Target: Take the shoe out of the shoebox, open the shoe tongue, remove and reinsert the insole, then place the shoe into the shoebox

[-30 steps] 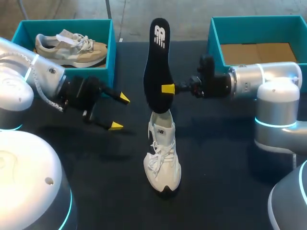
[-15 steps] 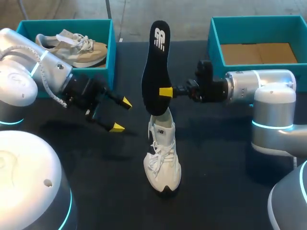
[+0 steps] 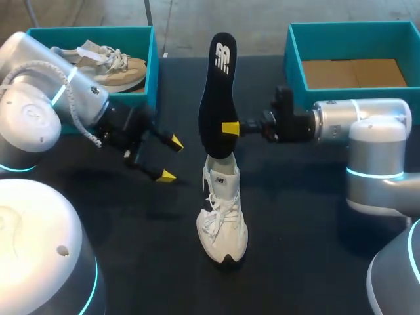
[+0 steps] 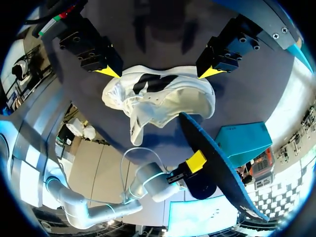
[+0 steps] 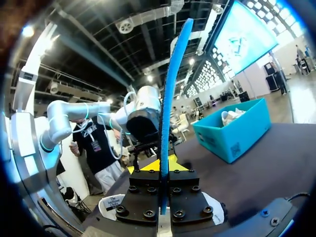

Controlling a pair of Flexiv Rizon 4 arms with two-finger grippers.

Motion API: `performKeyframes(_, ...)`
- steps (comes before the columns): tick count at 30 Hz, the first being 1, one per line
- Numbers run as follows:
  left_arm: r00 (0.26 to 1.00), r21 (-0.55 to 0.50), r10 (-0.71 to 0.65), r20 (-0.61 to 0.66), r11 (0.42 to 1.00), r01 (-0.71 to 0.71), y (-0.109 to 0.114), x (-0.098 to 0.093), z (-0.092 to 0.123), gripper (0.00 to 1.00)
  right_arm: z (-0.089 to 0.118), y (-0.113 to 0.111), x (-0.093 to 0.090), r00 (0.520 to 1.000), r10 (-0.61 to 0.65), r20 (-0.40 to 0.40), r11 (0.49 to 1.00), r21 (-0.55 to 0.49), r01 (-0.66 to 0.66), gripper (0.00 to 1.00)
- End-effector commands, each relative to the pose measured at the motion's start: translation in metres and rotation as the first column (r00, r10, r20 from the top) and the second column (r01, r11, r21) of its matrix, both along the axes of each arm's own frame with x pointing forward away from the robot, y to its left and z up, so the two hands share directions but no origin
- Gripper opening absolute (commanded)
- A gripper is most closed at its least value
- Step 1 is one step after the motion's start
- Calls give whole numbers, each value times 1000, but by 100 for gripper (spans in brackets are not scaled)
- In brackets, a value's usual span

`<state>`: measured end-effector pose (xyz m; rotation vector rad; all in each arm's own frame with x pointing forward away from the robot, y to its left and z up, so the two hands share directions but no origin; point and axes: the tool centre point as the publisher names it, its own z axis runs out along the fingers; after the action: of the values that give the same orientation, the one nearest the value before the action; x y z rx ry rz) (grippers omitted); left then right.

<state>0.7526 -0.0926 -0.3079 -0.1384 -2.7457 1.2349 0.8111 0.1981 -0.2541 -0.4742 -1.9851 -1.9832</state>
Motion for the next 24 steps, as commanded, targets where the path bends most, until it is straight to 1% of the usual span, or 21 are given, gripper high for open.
performKeyframes(1,1000,13,-2,1,1000,2,-5,0,0,100,-7,-7,-2,1000,-21,-1,1000,1,21,0)
performKeyframes(5,1000,22,1,13,1000,-1,-11,3,-3,100,-15,-12,1,999,-32,-4,999,1,32,0)
performKeyframes(12,999,35,25,39,999,-26,-20,8,-11,100,-21,-14,2,999,-42,-1,999,-4,42,0)
performKeyframes(18,996,49,62,71,997,-66,-23,17,-22,100,-23,-12,1,999,-53,2,999,0,53,0)
performKeyframes(24,996,37,67,65,997,-69,-30,23,-27,100,-28,-5,1,999,-49,-11,999,-5,49,0)
